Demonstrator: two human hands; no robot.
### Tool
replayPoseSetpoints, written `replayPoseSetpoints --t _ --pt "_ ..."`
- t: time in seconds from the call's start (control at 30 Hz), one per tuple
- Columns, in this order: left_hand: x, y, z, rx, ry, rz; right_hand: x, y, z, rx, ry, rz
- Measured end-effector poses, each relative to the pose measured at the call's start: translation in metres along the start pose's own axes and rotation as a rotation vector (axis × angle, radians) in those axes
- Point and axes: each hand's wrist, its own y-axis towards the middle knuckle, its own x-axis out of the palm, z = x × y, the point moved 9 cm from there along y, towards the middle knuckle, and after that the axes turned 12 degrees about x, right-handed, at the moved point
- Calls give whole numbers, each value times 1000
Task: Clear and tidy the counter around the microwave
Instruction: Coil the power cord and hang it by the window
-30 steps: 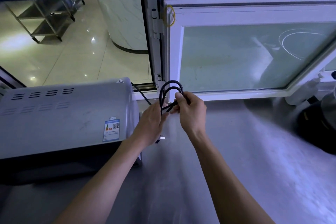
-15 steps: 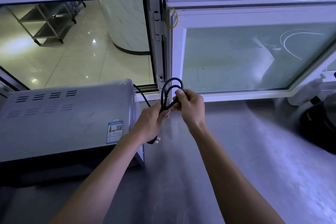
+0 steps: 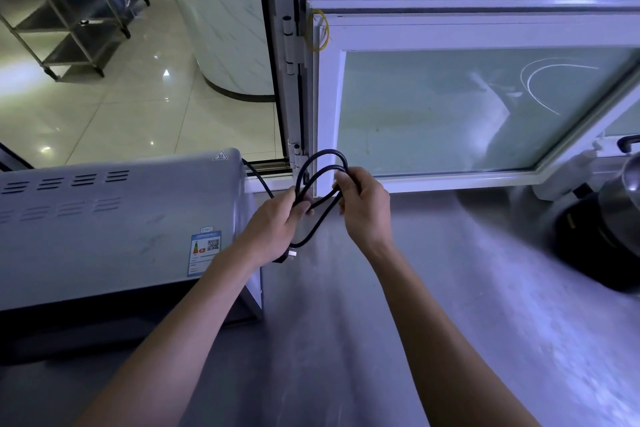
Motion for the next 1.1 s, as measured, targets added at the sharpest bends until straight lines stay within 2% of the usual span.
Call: replayPoseSetpoints --t 0.1,0.33,0.5,0.73,0.97,1.1 --pt "2 -2 -4 -55 -47 3 2 -2 1 -5 27 -37" --pt "-6 -2 -2 -68 -53 56 3 -2 0 -9 74 -24" --pt "-8 -2 -2 -84 -98 107 3 -6 4 -4 18 -17" --pt "3 -2 -6 -92 -69 28 -2 -5 7 -64 -8 35" --pt "7 -2 -9 -117 -26 -44 -3 -1 2 -210 -171 59" --pt "13 -4 -16 -153 -20 -64 -2 -1 4 -183 -169 47"
